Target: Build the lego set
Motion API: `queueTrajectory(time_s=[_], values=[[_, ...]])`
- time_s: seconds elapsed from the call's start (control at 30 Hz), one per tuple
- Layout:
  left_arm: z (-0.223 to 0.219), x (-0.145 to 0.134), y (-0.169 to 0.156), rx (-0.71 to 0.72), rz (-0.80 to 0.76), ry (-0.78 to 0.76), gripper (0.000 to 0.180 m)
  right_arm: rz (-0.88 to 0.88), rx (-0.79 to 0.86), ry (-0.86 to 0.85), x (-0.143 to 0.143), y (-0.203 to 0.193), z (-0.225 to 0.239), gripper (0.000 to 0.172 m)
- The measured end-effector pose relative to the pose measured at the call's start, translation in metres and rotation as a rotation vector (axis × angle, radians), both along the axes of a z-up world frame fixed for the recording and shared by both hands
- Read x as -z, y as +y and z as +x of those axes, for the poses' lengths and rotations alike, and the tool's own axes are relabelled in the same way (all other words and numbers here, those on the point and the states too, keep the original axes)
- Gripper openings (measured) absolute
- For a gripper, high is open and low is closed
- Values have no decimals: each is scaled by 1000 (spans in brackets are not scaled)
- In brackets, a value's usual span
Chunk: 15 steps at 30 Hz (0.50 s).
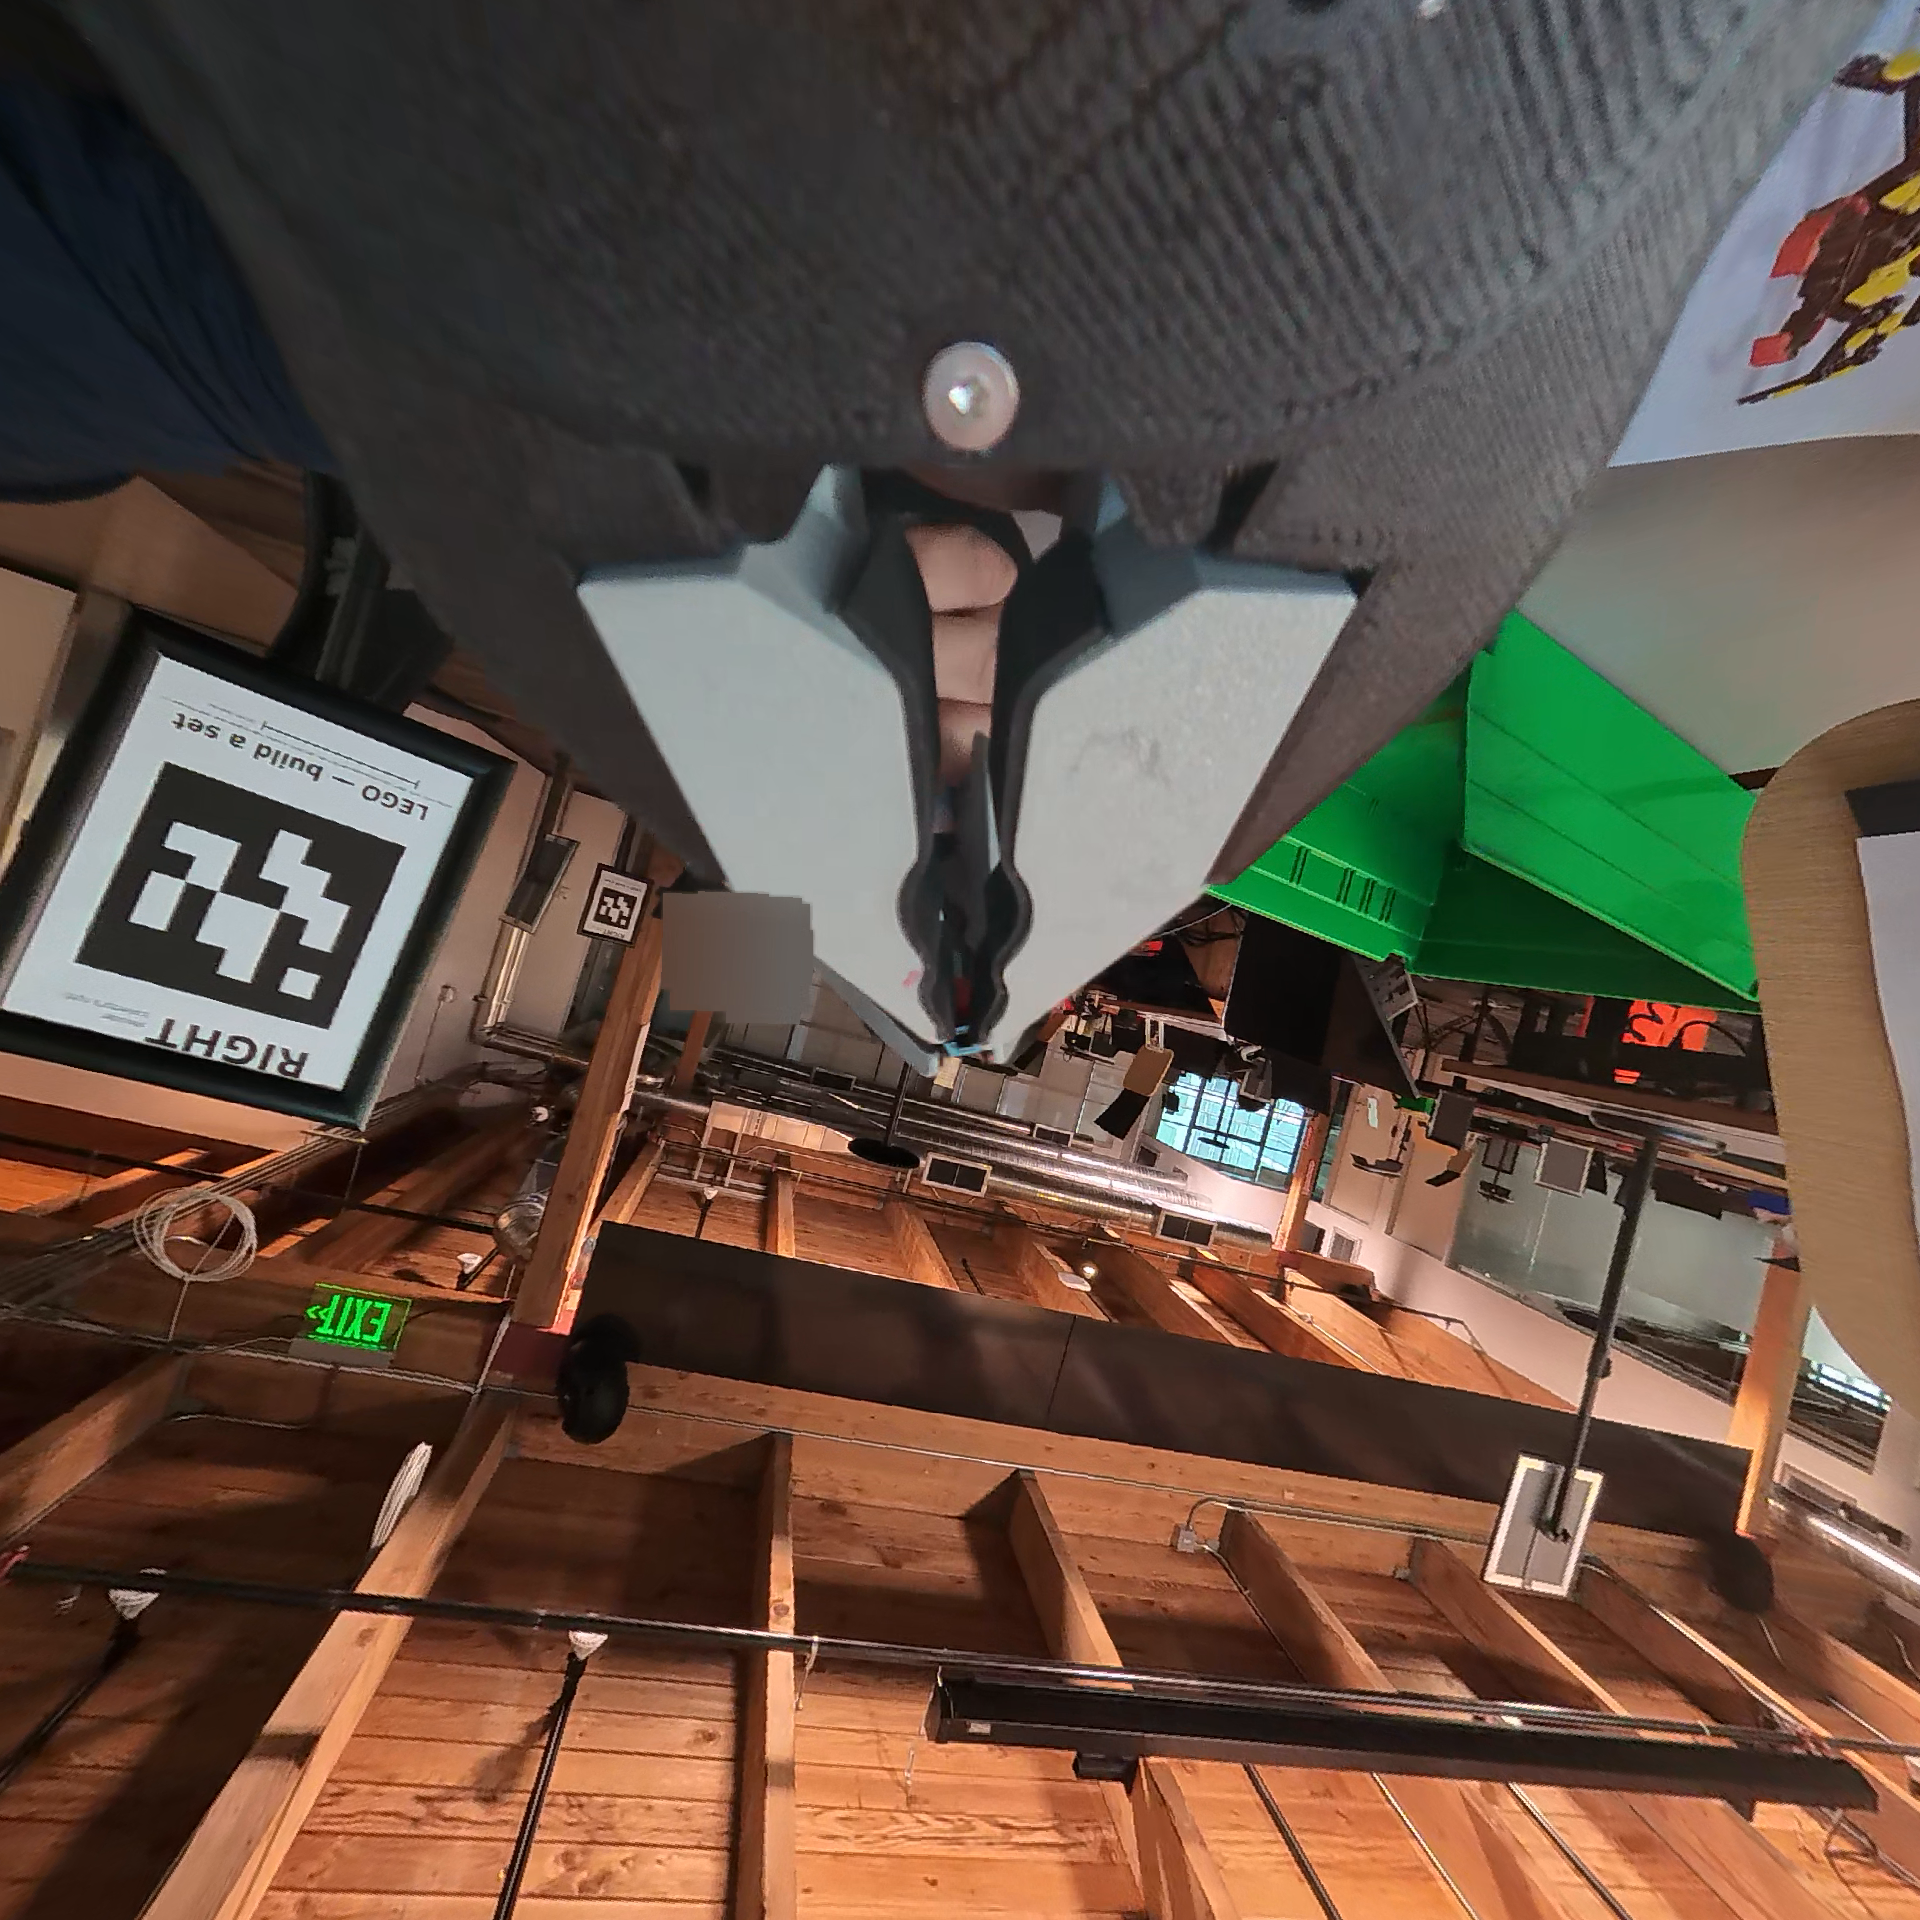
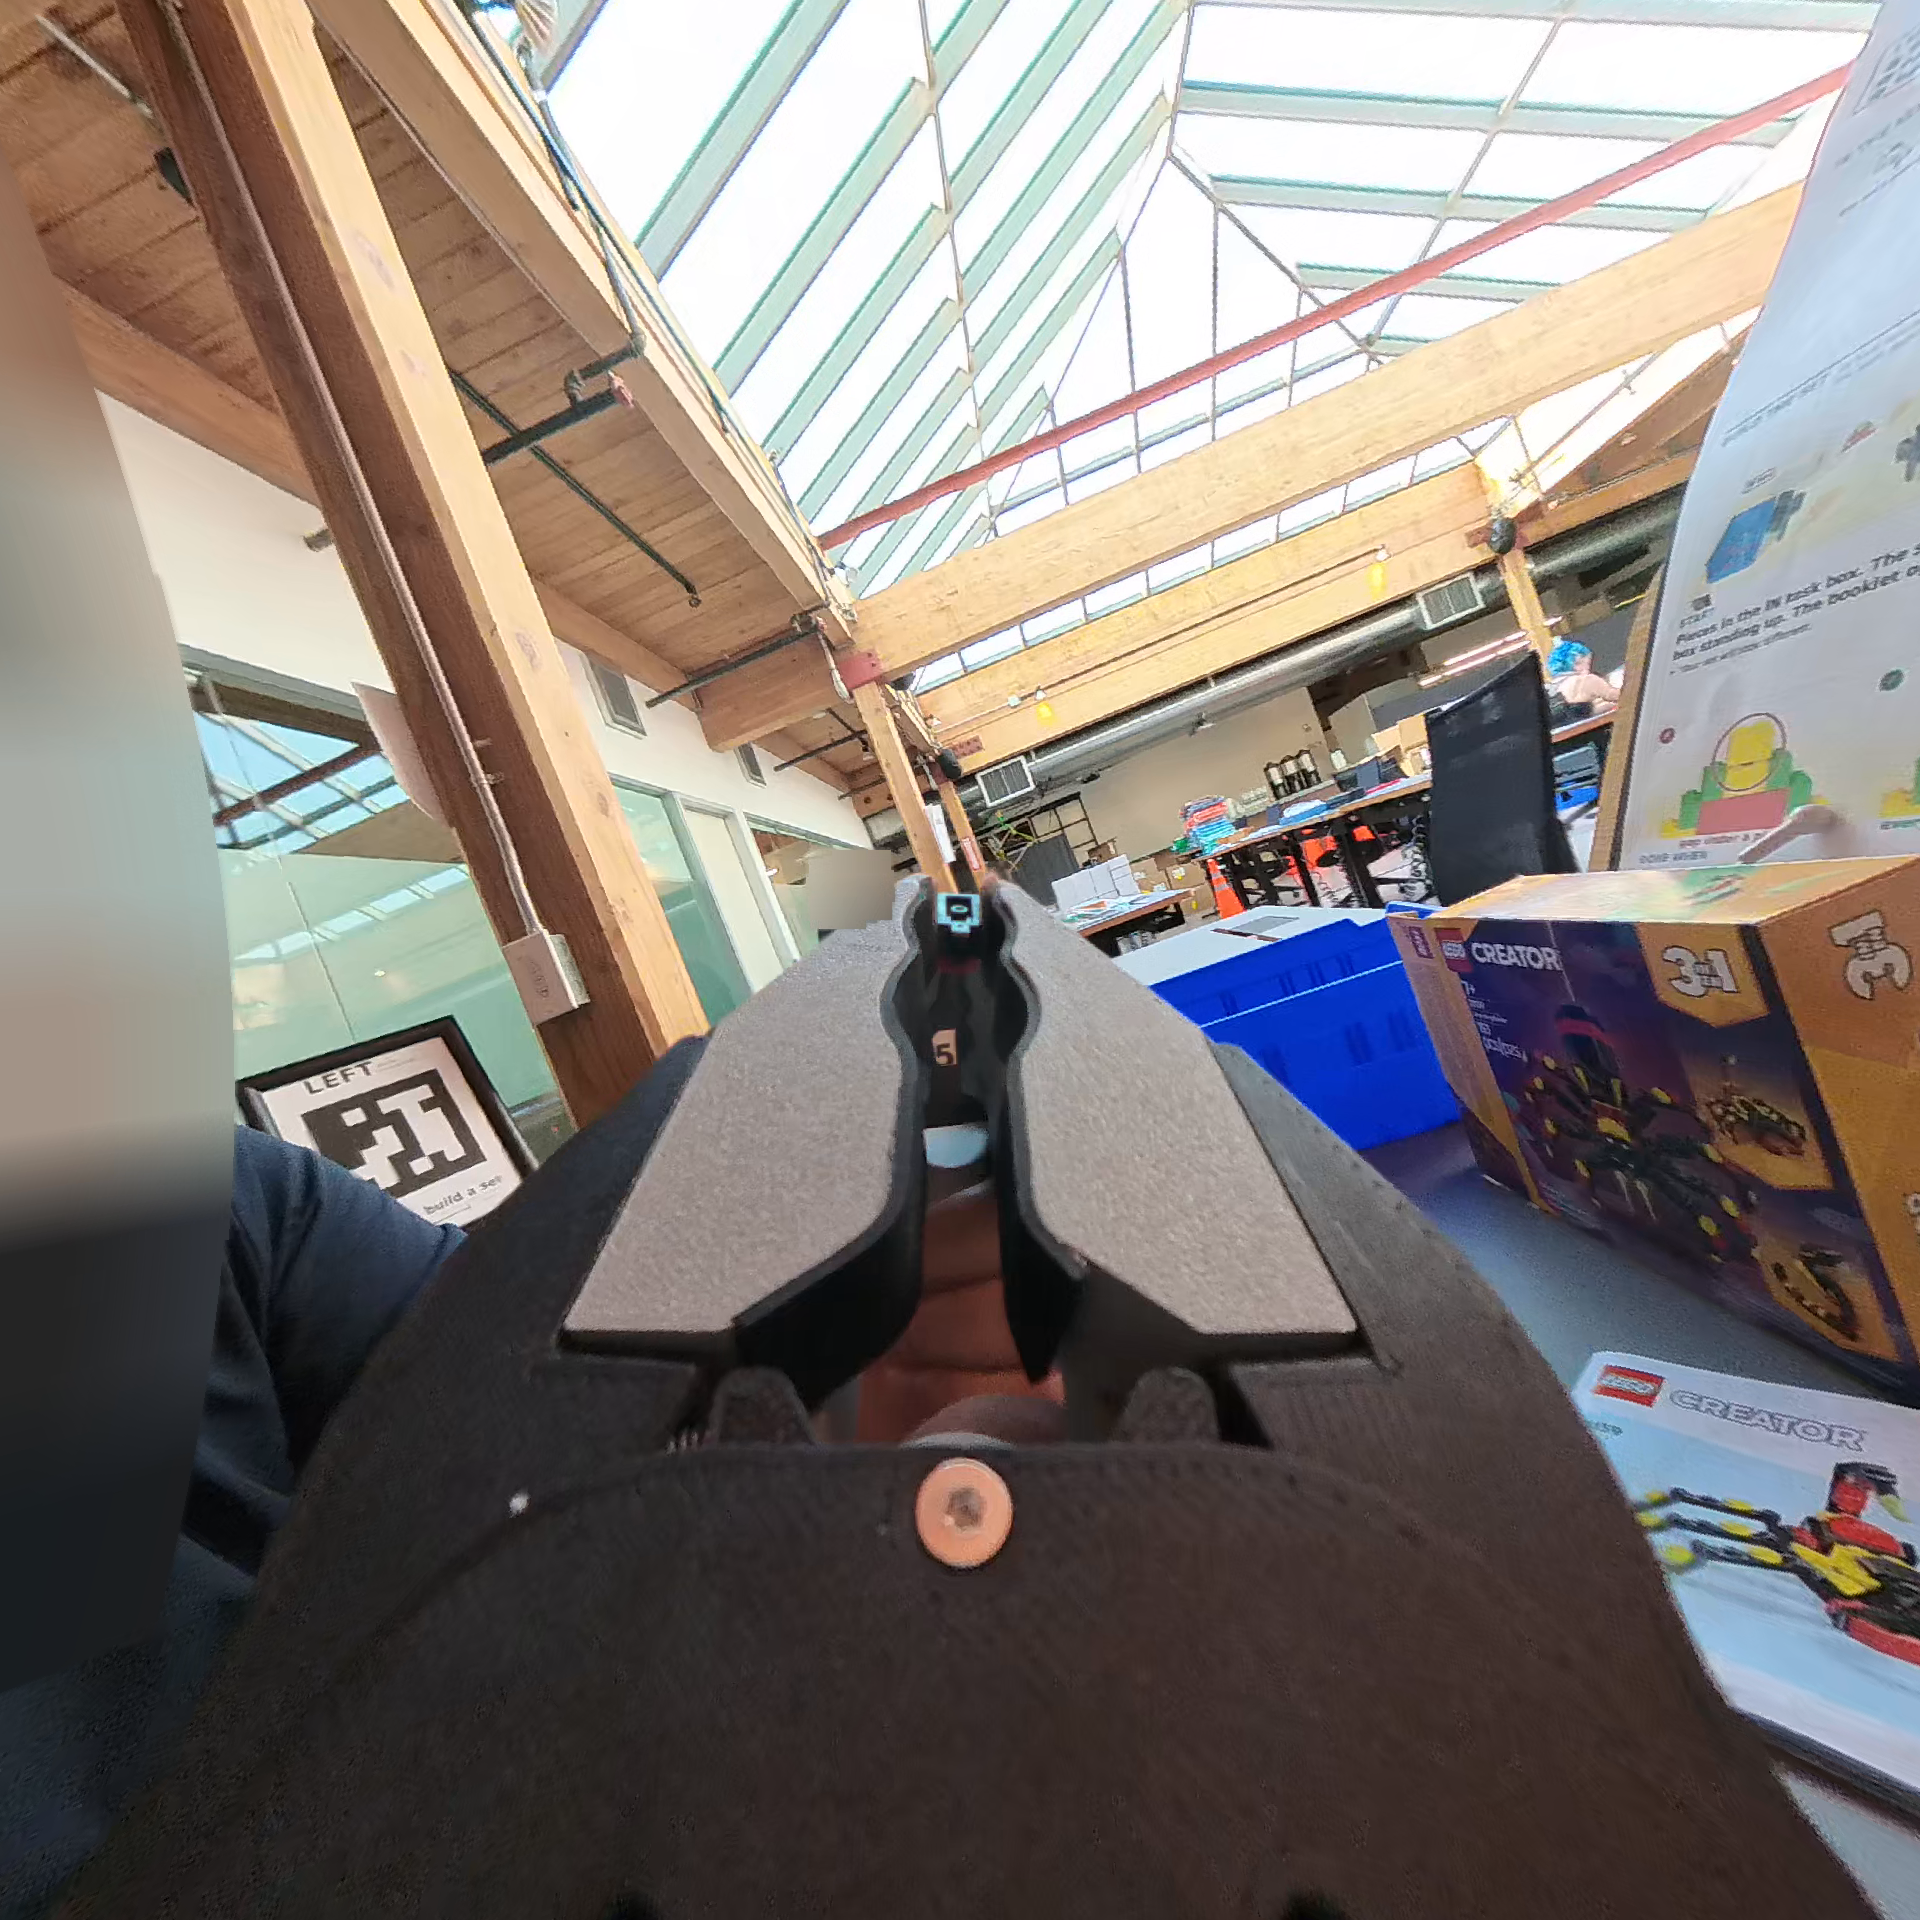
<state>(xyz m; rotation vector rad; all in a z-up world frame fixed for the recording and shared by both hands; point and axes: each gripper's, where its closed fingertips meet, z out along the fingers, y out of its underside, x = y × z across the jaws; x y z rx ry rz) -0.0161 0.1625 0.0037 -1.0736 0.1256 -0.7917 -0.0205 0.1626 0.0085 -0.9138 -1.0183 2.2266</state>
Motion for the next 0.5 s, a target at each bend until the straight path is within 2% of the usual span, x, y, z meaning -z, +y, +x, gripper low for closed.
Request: queueTrajectory(time_s=[0.03,0.13,0.37,0.5], values=[[0,0,-1,9,0,3,0,-1,-23,-2,0,-1,0,4],[1,0,-2,20,-1,40,0,28,-58,-13,0,-3,1,4],[4,2,-2,26,0,78,0,214,29,-55,4,-3,5,7],[7,2,-3,24,5,105,0,229,-2,-64,5,-4,8,5]])
